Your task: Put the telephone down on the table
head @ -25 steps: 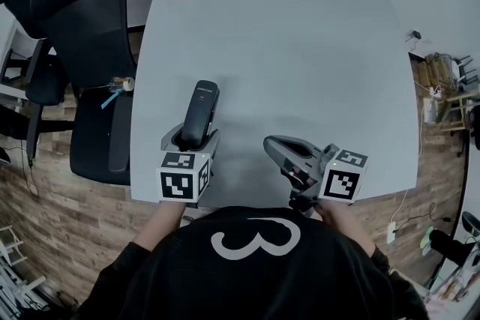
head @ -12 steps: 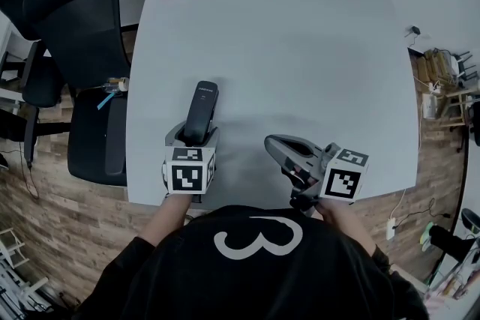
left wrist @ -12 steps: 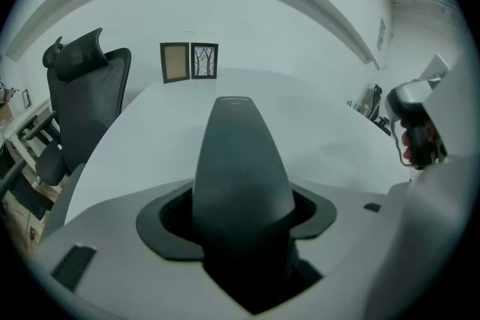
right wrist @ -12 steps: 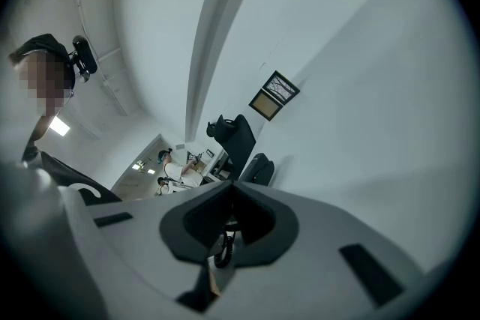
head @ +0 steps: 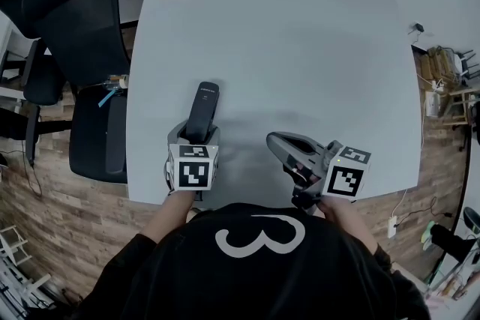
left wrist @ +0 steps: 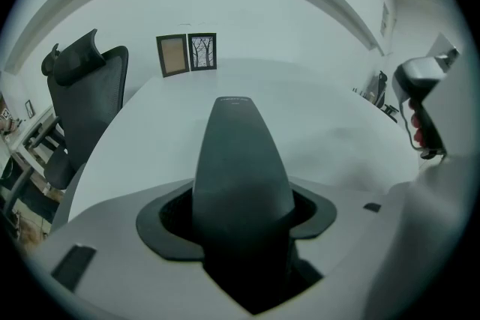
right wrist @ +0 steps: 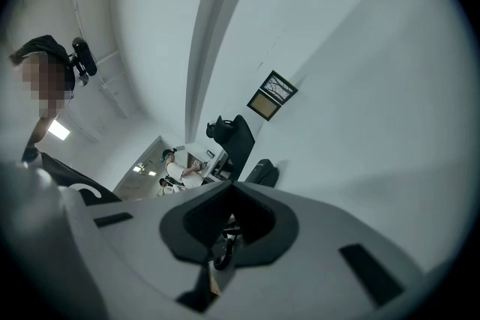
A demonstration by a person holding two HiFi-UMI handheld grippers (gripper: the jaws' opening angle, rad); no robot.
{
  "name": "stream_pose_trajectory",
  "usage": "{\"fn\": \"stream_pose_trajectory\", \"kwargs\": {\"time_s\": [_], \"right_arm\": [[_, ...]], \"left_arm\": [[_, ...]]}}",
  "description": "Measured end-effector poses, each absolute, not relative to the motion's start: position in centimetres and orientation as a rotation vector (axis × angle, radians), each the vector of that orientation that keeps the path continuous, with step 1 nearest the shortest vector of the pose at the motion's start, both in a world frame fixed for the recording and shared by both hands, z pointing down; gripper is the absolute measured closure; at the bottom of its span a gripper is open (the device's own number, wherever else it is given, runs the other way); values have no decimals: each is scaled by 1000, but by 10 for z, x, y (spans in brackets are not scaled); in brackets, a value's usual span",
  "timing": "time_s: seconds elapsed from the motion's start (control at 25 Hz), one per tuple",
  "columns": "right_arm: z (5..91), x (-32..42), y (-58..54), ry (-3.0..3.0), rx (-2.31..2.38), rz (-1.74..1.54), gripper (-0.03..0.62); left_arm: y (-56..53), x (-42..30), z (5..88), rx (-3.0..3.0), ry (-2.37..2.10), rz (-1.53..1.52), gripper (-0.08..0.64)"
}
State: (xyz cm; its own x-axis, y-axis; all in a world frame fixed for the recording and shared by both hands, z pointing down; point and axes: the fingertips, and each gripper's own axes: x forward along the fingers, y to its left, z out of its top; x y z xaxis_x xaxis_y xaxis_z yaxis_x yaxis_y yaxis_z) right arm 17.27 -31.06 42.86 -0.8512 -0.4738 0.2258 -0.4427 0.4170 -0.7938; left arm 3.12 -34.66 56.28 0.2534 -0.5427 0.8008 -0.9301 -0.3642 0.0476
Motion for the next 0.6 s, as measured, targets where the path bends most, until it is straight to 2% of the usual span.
{"fn": "stream_pose_trajectory", "kwargs": {"time_s": [0.6], "right_arm": [[437,174,-302,2593,-850,-1479,588]], "left_arm": [[-344,30,562,1988,-1340,966,254]]}}
